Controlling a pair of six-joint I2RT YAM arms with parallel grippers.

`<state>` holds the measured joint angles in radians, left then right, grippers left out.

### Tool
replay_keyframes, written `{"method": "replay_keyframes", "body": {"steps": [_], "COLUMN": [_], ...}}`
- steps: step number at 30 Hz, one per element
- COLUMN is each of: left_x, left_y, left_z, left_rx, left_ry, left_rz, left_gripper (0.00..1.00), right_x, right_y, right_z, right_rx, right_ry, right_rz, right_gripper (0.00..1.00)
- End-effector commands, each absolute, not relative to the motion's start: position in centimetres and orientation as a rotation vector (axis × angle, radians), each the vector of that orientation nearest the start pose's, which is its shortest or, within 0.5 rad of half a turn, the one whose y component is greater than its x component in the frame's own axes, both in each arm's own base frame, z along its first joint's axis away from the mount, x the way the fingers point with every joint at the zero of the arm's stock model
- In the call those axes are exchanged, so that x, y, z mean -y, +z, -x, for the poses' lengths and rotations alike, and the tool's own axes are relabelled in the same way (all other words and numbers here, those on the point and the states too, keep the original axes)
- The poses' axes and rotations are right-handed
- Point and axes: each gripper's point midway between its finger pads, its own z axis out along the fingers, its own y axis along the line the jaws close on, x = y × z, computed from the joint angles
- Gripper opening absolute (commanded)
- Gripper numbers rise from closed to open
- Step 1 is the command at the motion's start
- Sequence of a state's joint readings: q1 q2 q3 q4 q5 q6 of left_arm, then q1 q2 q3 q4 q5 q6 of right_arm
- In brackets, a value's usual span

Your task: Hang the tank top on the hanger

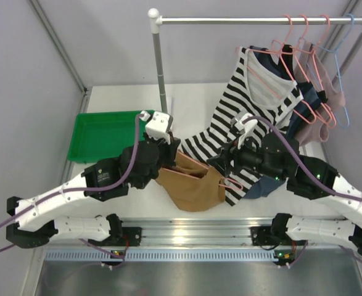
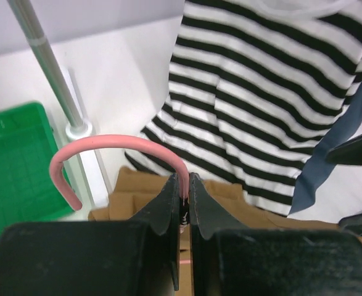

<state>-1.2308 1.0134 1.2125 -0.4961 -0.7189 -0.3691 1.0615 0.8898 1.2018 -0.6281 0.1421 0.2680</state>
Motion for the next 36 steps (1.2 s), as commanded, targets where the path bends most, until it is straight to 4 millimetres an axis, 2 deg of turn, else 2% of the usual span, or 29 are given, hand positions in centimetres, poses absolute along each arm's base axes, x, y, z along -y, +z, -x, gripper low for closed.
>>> {"method": "replay_keyframes", "body": {"steps": [1,3,4,6,7,8,9,10,12,13,15,16,18,20,21,25,31,36], "left_x": [25.2,25.7,25.4,25.8,25.7,25.6,26.2,26.1,26.5,26.1,26.5,26.5,26.5,26.3,25.9,25.7,26.3,26.9], "left_y": [39.5,40.5,42.3,43.3,45.4,45.6,45.7,47.5,47.8,49.5,49.9,50.9,51.8,53.2,54.6,56.7,56.9,55.5], "left_z": [-19.8,-20.1,-20.0,-20.4,-20.3,-20.4,-20.7,-20.6,-21.0,-21.0,-21.3,-21.3,-21.3,-21.5,-21.4,-21.6,-22.0,-22.2], "left_rx": [-1.745,-1.733,-1.713,-1.702,-1.676,-1.679,-1.684,-1.661,-1.66,-1.636,-1.635,-1.617,-1.601,-1.575,-1.553,-1.494,-1.481,-1.505], "left_ry": [-0.464,-0.436,-0.446,-0.413,-0.43,-0.406,-0.389,-0.409,-0.366,-0.383,-0.357,-0.364,-0.37,-0.367,-0.387,-0.384,-0.376,-0.356], "left_rz": [-0.36,-0.396,-0.388,-0.423,-0.411,-0.436,-0.452,-0.438,-0.465,-0.443,-0.463,-0.457,-0.453,-0.435,-0.411,-0.397,-0.395,-0.414], "left_gripper": [0.0,0.0,0.0,0.0,0.0,0.0,0.0,0.0,0.0,0.0,0.0,0.0,0.0,0.0,0.0,0.0,0.0,0.0], "right_x": [-25.9,-26.2,-26.2,-26.4,-26.6,-26.8,-26.8,-26.7,-27.2,-27.1,-27.4,-27.4,-27.5,-27.6,-27.6,-27.5,-27.6,-26.9], "right_y": [37.6,39.0,40.4,41.4,41.9,43.1,43.4,44.7,45.1,45.9,46.4,46.9,47.0,47.1,47.2,47.8,46.5,45.9], "right_z": [-16.1,-16.3,-16.3,-16.6,-16.7,-16.8,-16.9,-16.9,-17.0,-17.1,-17.1,-17.2,-17.2,-17.3,-17.4,-17.3,-17.4,-17.1], "right_rx": [-1.696,-1.666,-1.638,-1.617,-1.612,-1.593,-1.586,-1.564,-1.555,-1.541,-1.531,-1.52,-1.52,-1.523,-1.521,-1.513,-1.542,-1.538], "right_ry": [0.763,0.757,0.766,0.75,0.746,0.749,0.741,0.745,0.742,0.746,0.746,0.747,0.742,0.733,0.731,0.735,0.719,0.73], "right_rz": [0.754,0.762,0.757,0.772,0.778,0.776,0.787,0.775,0.792,0.785,0.79,0.79,0.796,0.805,0.805,0.804,0.813,0.796], "right_gripper": [0.56,0.56,0.56,0.57,0.57,0.57,0.57,0.57,0.57,0.57,0.57,0.57,0.58,0.57,0.57,0.58,0.57,0.55]}}
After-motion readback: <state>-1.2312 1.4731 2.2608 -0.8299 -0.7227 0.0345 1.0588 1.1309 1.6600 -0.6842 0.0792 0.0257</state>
